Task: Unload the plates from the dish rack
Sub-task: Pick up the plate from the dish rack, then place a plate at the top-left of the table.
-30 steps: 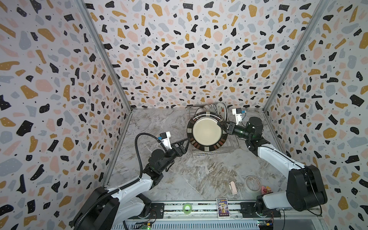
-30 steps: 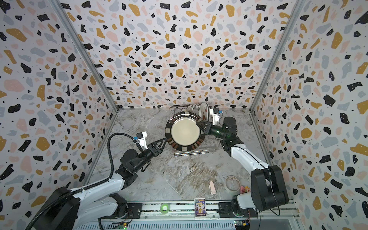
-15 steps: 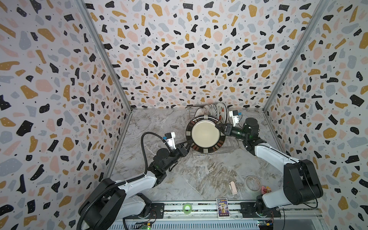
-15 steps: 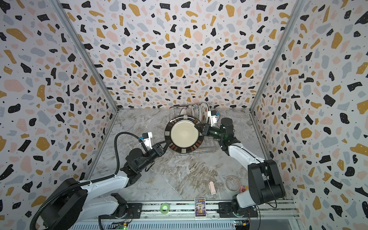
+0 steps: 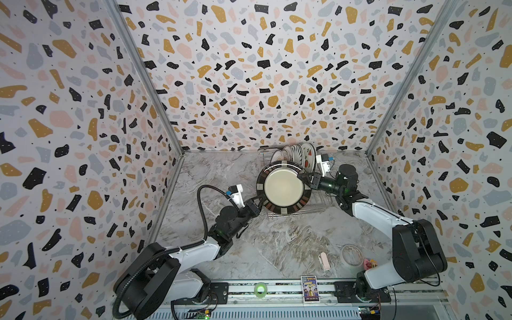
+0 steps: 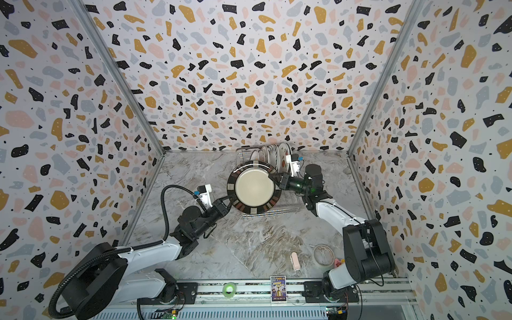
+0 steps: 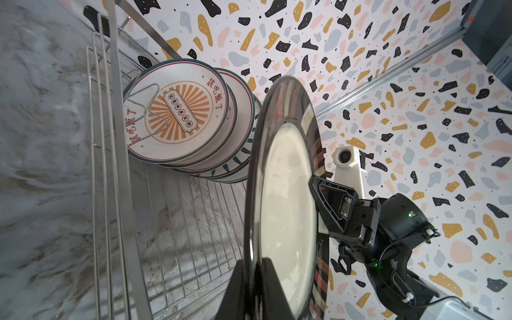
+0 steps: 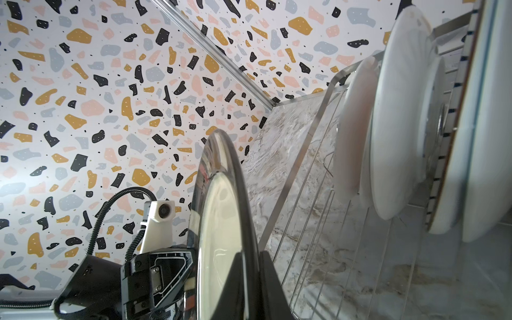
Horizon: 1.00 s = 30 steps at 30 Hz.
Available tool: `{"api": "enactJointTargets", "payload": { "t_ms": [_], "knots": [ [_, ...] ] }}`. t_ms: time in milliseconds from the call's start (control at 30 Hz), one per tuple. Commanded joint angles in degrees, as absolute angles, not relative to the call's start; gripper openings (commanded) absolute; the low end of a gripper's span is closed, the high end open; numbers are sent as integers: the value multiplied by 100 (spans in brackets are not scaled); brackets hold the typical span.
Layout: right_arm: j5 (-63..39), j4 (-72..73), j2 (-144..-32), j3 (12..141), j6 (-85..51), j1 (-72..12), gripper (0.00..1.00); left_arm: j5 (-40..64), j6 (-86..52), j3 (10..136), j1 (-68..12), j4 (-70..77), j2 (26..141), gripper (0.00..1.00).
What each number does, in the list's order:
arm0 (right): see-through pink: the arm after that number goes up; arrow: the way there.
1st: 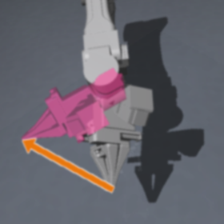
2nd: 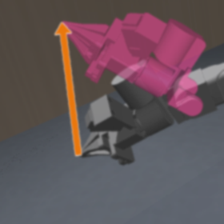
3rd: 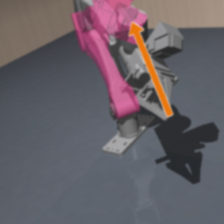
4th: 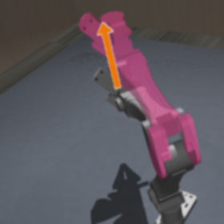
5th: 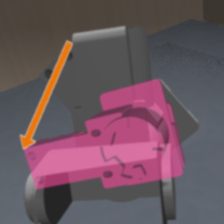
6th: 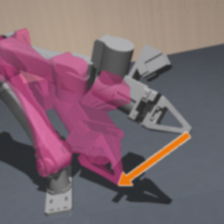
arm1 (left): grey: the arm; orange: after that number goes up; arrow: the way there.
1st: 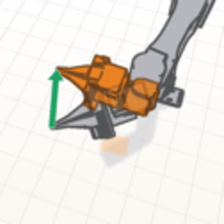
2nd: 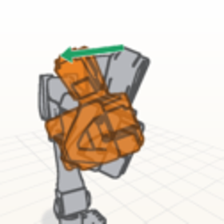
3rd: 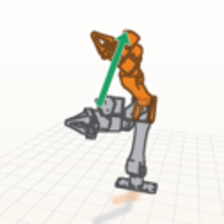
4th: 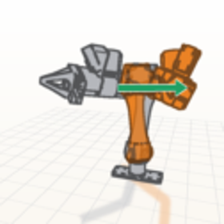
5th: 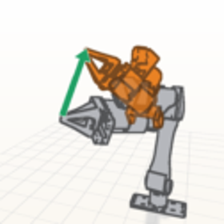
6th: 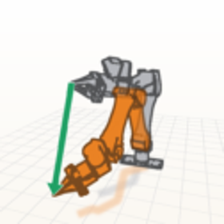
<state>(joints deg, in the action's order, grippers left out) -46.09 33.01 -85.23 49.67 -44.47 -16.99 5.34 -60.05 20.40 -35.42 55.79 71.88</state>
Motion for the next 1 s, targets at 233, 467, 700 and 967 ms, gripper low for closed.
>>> {"api": "enactJointTargets", "payload": {
  "t_ms": [233, 467, 700, 967],
  "knots": [
    [-4779, 3690, -8391, 5248, -4405, -1810, 12, 280, -5886, 2077, -3604, 6063, 6967, 0],
    [-4854, 3696, -8411, 5291, -4338, -1825, 30, 368, -6041, 2074, -3604, 6222, 6917, 0],
    [-4784, 3592, -8387, 5302, -4212, -1825, 68, 349, -6402, 1989, -3565, 6577, 6962, 0],
    [-4023, 3025, -8110, 5283, -3822, -1815, 98, 418, -6522, 2055, -3434, 6625, 6852, 0]
  ]
}}
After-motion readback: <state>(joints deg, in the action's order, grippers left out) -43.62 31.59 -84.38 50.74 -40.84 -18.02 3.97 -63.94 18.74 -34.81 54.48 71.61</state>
